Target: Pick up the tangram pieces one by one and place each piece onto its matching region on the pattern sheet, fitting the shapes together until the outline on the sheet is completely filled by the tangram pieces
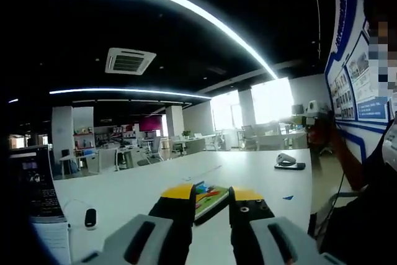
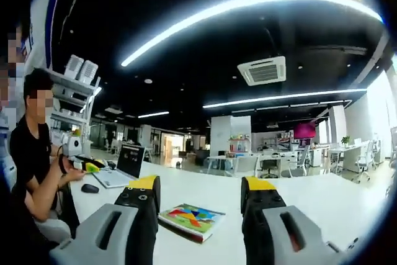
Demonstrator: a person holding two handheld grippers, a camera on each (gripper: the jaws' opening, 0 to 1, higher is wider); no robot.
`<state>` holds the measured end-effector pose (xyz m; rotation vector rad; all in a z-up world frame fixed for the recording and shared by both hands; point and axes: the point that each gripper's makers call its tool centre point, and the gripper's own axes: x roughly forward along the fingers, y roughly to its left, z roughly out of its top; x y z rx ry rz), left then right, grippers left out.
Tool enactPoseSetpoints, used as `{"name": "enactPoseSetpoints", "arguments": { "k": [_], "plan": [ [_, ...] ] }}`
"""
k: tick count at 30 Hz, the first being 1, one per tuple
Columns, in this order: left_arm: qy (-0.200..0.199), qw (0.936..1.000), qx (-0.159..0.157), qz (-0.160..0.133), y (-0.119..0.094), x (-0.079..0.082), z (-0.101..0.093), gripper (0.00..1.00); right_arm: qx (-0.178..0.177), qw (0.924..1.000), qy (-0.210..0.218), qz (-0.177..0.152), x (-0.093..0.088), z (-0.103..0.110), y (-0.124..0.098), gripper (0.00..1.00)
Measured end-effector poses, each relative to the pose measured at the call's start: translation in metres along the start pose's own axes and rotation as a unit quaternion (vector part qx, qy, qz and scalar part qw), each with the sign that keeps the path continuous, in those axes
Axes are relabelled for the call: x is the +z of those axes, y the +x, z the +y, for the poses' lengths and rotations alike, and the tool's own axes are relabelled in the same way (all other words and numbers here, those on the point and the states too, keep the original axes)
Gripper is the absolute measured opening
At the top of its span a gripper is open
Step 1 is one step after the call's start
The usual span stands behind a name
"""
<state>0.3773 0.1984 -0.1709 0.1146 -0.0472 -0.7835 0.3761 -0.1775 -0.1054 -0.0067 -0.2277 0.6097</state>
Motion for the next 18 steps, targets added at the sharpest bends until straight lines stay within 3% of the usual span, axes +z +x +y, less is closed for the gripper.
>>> {"name": "enactPoseSetpoints", "arguments": {
  "k": [4, 9, 11, 18],
  "plan": [
    [0.001, 1.0, 0.0, -0.002, 0.002, 0.002, -0.002, 0.23, -0.006, 0.9964, -0.055, 0.064, -0.023, -0.005, -0.002, 0.5],
    [0.0, 1.0, 0.007, -0.006, 0.005, 0.005, -0.004, 0.23, 0.002, 0.9962, -0.044, 0.075, -0.031, 0.0, 0.002, 0.62],
    [0.0, 0.9999, 0.011, -0.009, 0.005, 0.008, -0.004, 0.23, 0.005, 0.9948, -0.018, 0.1, -0.041, 0.003, 0.001, 0.7],
    [0.002, 0.9999, 0.011, -0.012, 0.006, 0.01, -0.005, 0.23, 0.005, 0.9955, -0.031, 0.089, -0.037, 0.005, 0.002, 0.67]
  ]
}}
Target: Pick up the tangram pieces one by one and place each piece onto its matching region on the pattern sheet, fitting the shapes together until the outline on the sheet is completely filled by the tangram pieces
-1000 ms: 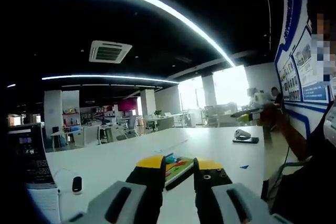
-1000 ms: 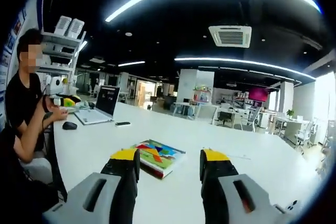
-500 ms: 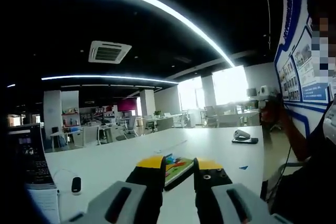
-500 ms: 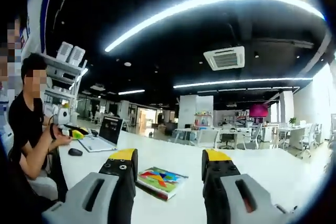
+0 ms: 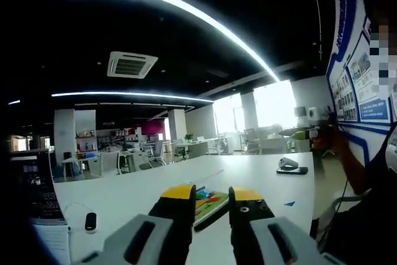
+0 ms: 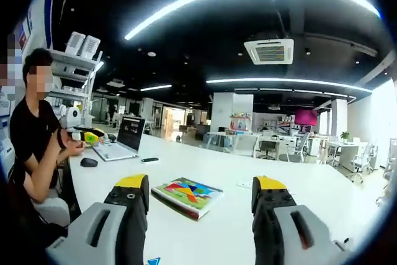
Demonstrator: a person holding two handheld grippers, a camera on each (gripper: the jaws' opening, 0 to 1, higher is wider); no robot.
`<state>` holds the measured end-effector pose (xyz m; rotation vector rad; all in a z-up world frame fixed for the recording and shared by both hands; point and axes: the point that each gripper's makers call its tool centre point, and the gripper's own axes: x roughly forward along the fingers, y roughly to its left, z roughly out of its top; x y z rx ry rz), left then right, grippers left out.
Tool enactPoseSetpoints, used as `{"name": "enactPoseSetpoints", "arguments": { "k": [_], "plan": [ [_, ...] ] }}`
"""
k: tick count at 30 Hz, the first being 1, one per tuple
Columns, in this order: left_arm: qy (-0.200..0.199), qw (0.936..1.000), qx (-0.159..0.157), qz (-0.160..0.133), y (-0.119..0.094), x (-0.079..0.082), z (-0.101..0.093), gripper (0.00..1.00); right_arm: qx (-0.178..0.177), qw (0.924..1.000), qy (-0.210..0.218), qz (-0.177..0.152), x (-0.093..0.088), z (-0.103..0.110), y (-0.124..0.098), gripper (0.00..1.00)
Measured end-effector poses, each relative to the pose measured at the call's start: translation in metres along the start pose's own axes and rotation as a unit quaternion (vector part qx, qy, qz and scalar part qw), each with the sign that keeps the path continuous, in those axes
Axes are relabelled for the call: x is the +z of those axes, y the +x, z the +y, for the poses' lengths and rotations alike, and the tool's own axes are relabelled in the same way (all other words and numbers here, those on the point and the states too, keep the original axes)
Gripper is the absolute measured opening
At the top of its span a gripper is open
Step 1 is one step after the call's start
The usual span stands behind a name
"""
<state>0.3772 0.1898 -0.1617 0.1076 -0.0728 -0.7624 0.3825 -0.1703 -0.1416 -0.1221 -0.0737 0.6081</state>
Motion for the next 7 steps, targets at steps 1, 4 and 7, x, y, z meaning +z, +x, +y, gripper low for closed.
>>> {"name": "enactPoseSetpoints", "arguments": {
  "k": [1, 4, 7],
  "plan": [
    [0.0, 1.0, 0.0, 0.0, 0.0001, -0.0001, 0.0003, 0.23, 0.001, 1.0, -0.003, 0.0, 0.0003, 0.0011, -0.0002, 0.67],
    [0.0, 1.0, 0.0, 0.001, -0.0007, -0.0004, 0.0013, 0.23, 0.003, 0.9999, -0.014, -0.003, 0.0022, 0.002, -0.0001, 0.65],
    [0.0, 1.0, 0.002, 0.001, -0.0011, -0.0005, 0.0022, 0.23, 0.006, 0.9998, -0.019, -0.006, 0.0048, 0.004, -0.0004, 0.65]
  ]
}}
